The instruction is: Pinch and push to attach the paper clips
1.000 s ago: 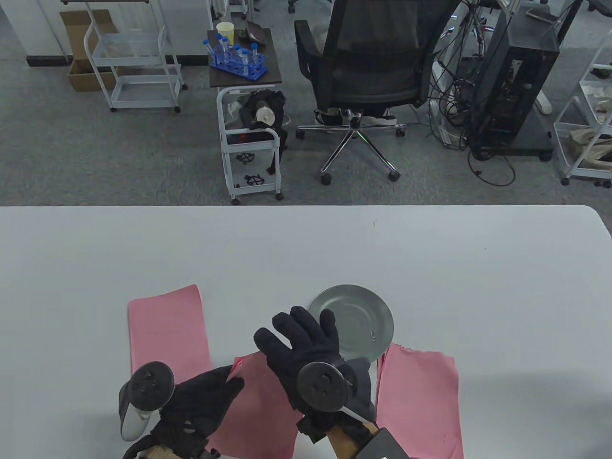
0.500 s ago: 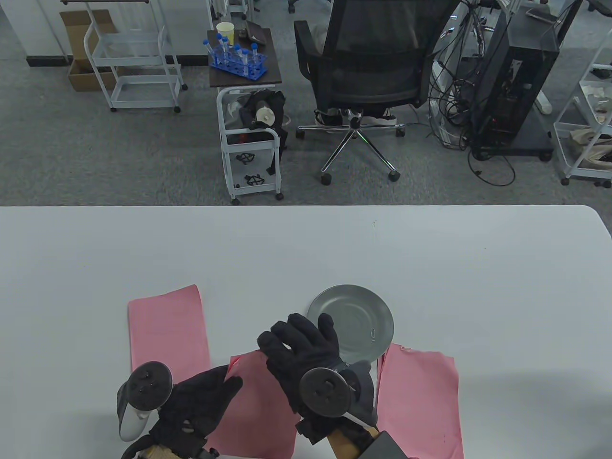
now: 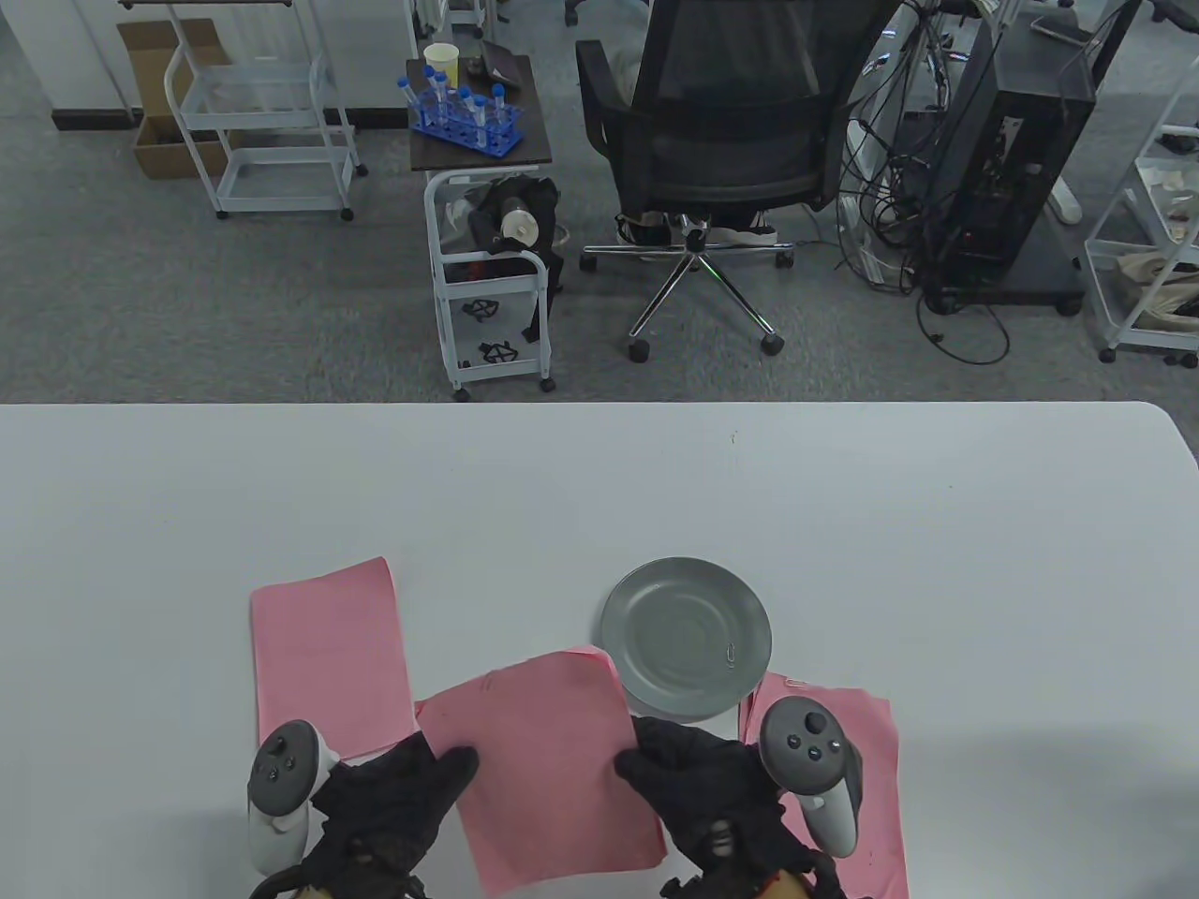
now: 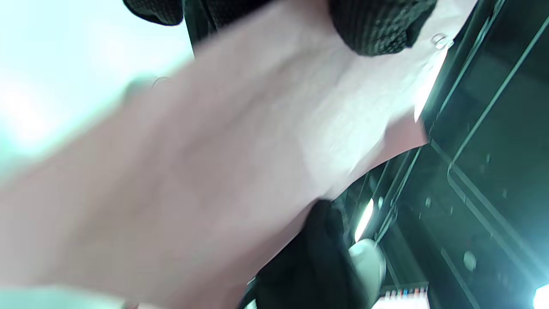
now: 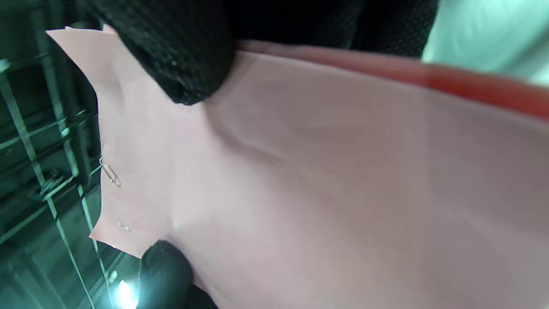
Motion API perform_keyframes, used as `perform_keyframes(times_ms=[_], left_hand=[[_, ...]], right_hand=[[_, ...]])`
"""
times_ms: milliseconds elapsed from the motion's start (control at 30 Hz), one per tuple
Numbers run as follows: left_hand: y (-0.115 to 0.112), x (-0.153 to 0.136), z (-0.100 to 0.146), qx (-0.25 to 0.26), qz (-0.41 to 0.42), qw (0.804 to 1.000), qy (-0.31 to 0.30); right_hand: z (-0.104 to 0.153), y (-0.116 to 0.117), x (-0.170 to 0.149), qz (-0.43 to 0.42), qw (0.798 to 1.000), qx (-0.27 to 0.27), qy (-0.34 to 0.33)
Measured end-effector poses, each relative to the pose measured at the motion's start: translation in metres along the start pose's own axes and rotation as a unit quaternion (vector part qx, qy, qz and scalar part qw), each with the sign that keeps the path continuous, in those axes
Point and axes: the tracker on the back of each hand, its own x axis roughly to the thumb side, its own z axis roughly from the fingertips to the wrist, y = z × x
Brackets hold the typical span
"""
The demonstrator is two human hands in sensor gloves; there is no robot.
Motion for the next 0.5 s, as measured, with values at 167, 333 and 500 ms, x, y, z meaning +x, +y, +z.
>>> perform_keyframes(times_ms=[167, 333, 500], left_hand=[[0.009, 0.001, 0.005, 0.053, -0.074, 0.996, 0.022], [0.021, -0.009, 0.004, 0.069, -0.047, 0.995, 0.049], [0.029, -0.009, 0.009, 0.097, -0.072, 0.990, 0.066]], right_hand=[[0.046, -0.095, -0.009, 0.078, 0.970, -0.222, 0.064], [0.080, -0.131, -0.076, 0.046, 0.956, -0.163, 0.238], [0.087, -0.140, -0.100, 0.041, 0.929, -0.203, 0.306]])
